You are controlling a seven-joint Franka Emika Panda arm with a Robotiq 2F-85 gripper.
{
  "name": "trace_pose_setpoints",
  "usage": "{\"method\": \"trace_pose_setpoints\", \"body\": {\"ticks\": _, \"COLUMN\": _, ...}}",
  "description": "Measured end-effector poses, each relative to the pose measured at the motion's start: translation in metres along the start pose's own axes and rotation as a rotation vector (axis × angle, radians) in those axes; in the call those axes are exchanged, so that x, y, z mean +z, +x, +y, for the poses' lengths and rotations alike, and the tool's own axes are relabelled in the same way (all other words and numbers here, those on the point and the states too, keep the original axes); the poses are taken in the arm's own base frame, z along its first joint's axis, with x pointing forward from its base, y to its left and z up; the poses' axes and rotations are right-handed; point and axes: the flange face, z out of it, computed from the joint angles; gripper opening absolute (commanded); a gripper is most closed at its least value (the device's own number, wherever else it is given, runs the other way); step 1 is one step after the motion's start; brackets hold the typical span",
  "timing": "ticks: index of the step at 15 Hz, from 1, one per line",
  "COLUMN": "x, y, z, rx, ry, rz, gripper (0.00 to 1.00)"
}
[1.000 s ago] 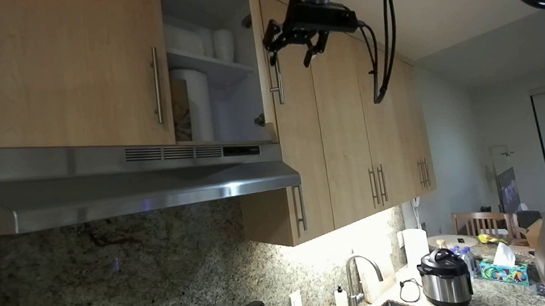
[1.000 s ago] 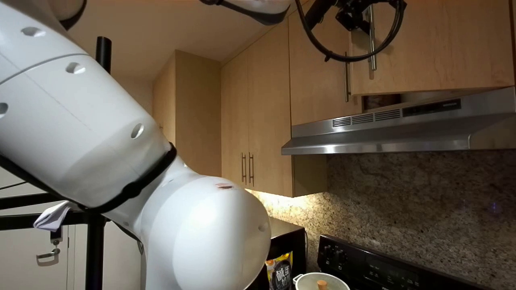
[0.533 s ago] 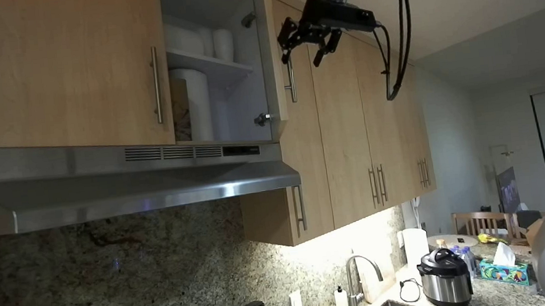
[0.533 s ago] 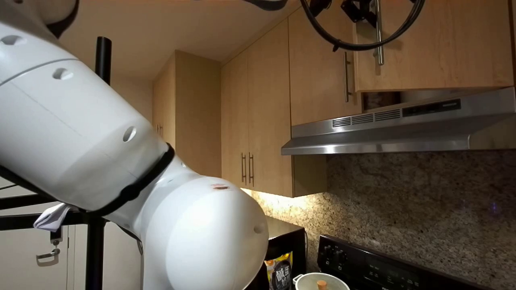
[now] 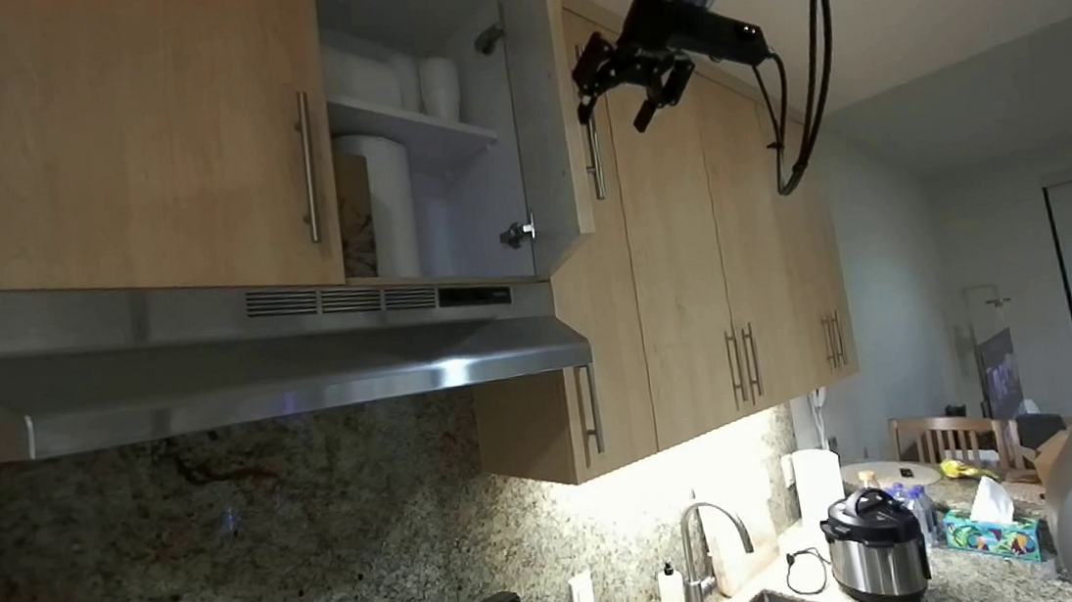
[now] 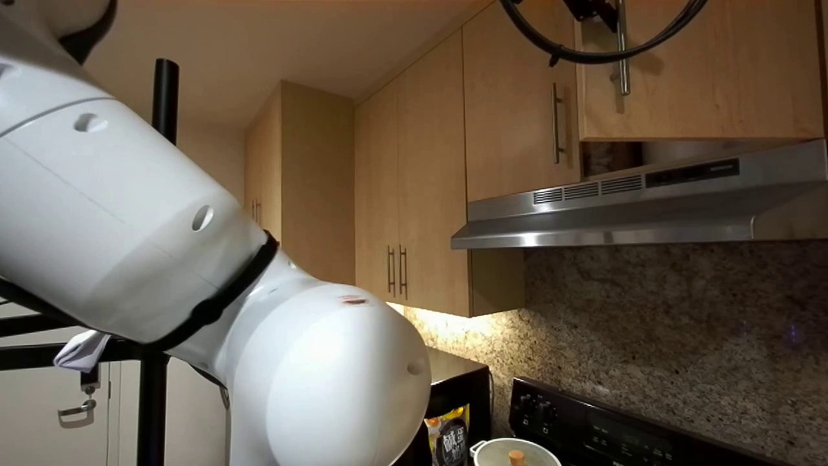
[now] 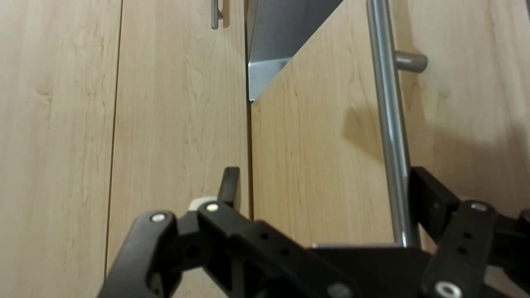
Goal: Open the right door of the cabinet above the stove
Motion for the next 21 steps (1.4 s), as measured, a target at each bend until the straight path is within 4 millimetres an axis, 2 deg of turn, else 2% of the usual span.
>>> {"method": "trace_pose_setpoints", "body": {"ticks": 7, "x": -0.014, "y": -0.009, "z": 0.051, "rx": 0.011, "ry": 0.034, "rz": -0.013, "gripper": 1.0}}
{"method": "trace_pose_setpoints", "body": {"ticks": 12, "x": -0.075, "y": -0.042, "z": 0.14, "rx": -0.058, "ry": -0.033, "rz": -0.083, "gripper": 1.0}}
{"method": "trace_pose_setpoints", "body": {"ticks": 15, "x": -0.102, "y": -0.06, "z": 0.184, "rx": -0.1, "ry": -0.037, "rz": -0.106, "gripper": 1.0}}
{"method": "trace_pose_setpoints", "body": {"ticks": 18, "x": -0.117, "y": -0.072, "z": 0.219, "rx": -0.122, "ry": -0.028, "rz": -0.117, "gripper": 1.0}}
{"method": "trace_pose_setpoints", "body": {"ticks": 21, "x": -0.127, "y": -0.08, "z": 0.234, "rx": -0.151, "ry": 0.015, "rz": -0.169, "gripper": 1.0}}
